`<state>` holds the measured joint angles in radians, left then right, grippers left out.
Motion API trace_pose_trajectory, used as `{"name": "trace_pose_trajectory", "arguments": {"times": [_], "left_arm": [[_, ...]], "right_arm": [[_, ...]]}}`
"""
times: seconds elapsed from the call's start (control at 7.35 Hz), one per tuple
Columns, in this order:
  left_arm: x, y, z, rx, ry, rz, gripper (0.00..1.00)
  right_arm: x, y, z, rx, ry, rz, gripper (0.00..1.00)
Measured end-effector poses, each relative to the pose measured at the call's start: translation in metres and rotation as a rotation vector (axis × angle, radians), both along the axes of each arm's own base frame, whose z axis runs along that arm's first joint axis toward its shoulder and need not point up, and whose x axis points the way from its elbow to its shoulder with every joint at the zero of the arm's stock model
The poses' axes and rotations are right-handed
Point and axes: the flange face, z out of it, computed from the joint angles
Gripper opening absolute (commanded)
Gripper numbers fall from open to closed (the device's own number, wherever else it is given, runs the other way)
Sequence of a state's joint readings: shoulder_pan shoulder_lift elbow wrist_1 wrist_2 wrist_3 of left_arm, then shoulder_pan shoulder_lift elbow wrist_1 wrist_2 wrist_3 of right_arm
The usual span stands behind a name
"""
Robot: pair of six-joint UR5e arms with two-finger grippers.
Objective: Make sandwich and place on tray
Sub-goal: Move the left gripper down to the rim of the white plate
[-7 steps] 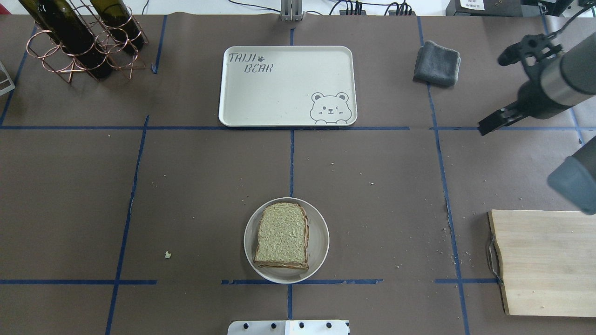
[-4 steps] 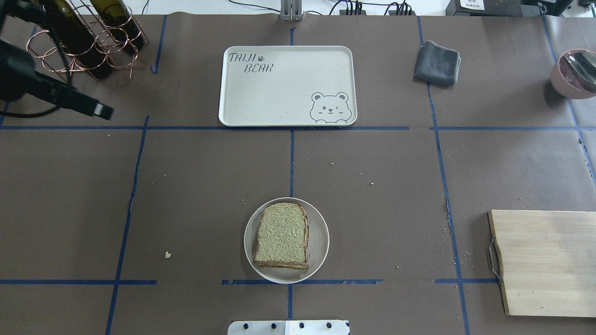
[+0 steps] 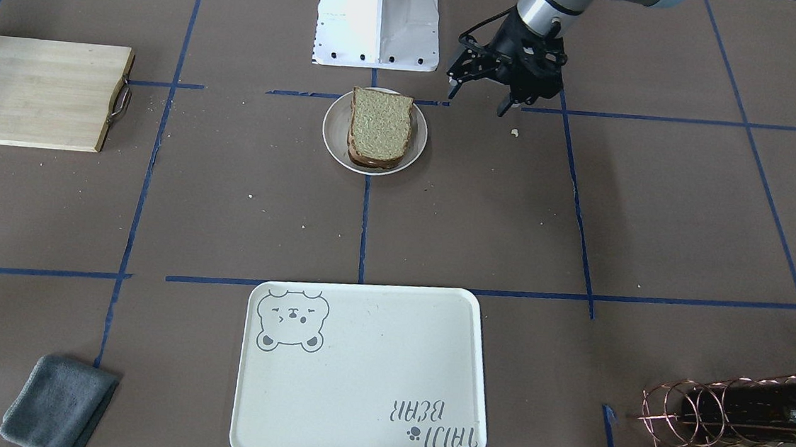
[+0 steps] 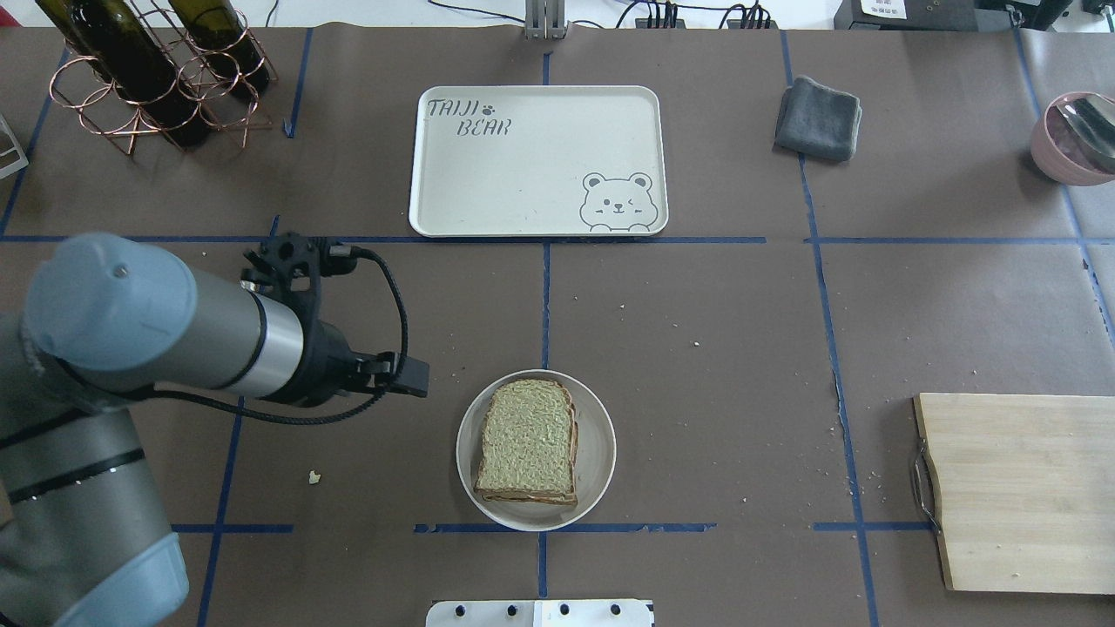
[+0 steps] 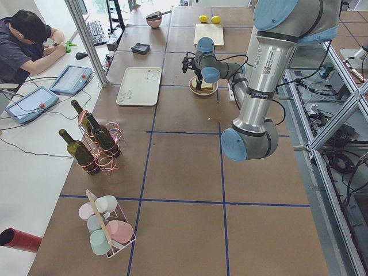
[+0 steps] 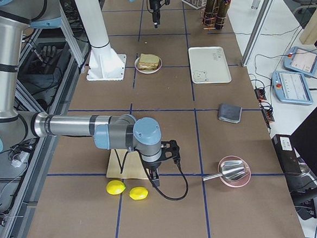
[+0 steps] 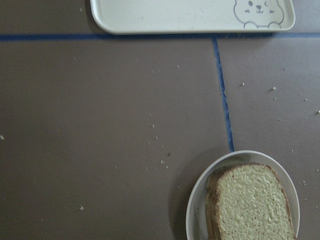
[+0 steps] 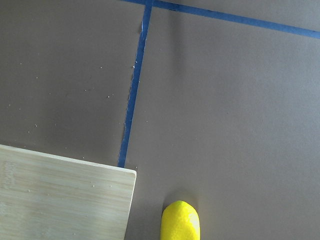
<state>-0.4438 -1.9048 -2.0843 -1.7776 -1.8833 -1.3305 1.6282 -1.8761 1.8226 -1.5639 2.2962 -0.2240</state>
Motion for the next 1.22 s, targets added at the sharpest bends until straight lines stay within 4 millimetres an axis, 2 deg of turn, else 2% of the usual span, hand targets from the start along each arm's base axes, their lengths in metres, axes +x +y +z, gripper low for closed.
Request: {"name": "trace_pose_trajectory", "arguments": {"times": [0.27, 0.41, 0.54, 0.82, 0.95, 1.09, 1.22], "left_arm": [[0.055, 0.034, 0.019, -0.104, -0.042, -0.045, 0.61], [0.074, 0.043, 0.028, -0.13, -0.045, -0.06, 0.52], [0.089, 0.046, 0.037, -0.143, -0.044, -0.074, 0.47], [0.108, 0.044, 0.046, -0.152, -0.044, -0.083, 0.44], [0.113, 0.044, 0.05, -0.153, -0.041, -0.082, 0.39], [0.119, 0.043, 0.054, -0.151, -0.036, -0.082, 0.26], [0.123, 0.042, 0.056, -0.15, -0.03, -0.081, 0.09]], "right_arm": [[0.0, 0.001, 0.002, 0.001, -0.005, -0.003, 1.0], [0.0, 0.002, 0.003, 0.004, -0.003, -0.005, 1.0], [0.0, 0.002, 0.003, 0.006, 0.0, -0.007, 1.0], [0.001, 0.002, 0.004, 0.008, 0.005, -0.008, 1.0], [0.001, 0.002, 0.004, 0.008, 0.007, -0.009, 1.0], [0.001, 0.003, 0.005, 0.006, 0.008, -0.009, 1.0], [0.001, 0.003, 0.006, 0.004, 0.008, -0.009, 1.0]]}}
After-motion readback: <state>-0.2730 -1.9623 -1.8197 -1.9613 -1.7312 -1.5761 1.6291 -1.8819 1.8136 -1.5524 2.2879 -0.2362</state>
